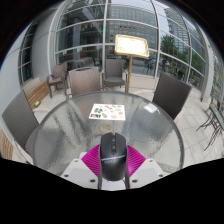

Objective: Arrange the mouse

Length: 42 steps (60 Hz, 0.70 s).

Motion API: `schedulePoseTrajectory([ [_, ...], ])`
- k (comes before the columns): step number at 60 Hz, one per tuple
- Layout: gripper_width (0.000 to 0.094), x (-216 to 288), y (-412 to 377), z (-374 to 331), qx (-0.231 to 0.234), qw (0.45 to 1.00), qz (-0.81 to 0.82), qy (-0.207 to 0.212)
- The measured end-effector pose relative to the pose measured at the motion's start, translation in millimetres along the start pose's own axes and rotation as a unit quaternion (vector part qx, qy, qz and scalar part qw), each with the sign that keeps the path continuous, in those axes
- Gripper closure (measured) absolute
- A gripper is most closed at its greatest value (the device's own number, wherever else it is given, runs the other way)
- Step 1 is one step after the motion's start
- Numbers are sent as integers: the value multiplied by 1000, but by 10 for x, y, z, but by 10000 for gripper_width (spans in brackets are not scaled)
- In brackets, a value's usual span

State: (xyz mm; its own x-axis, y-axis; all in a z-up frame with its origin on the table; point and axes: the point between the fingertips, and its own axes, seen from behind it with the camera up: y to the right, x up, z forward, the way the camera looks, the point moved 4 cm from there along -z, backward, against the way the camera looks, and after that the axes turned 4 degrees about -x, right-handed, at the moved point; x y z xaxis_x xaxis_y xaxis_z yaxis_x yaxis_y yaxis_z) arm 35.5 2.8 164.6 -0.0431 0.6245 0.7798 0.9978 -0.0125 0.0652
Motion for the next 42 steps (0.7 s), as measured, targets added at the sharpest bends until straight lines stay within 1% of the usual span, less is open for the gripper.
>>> schedulePoseTrajectory([
  [2,627,-305,4,69,3,1000,6,-23],
  [9,627,-990,-33,308,15,996,4,-83],
  [15,626,-1342,-38,449,12,995,4,-103],
  [19,623,-1519,-82,507,10,994,7,-110],
  [22,601,-1498,-74,522,6,995,3,-98],
  [29,506,-1504,-69,536,7,996,0,-94],
  [33,469,-1502,-57,542,7,996,3,-92],
  [35,430,-1494,-56,545,7,996,5,-90],
  [36,393,-1494,-42,543,5,996,5,-91],
  [38,289,-1487,5,539,-8,995,2,-95],
  [40,165,-1479,64,512,-22,995,-3,-101],
  [42,72,-1458,111,461,-30,994,-10,-106],
])
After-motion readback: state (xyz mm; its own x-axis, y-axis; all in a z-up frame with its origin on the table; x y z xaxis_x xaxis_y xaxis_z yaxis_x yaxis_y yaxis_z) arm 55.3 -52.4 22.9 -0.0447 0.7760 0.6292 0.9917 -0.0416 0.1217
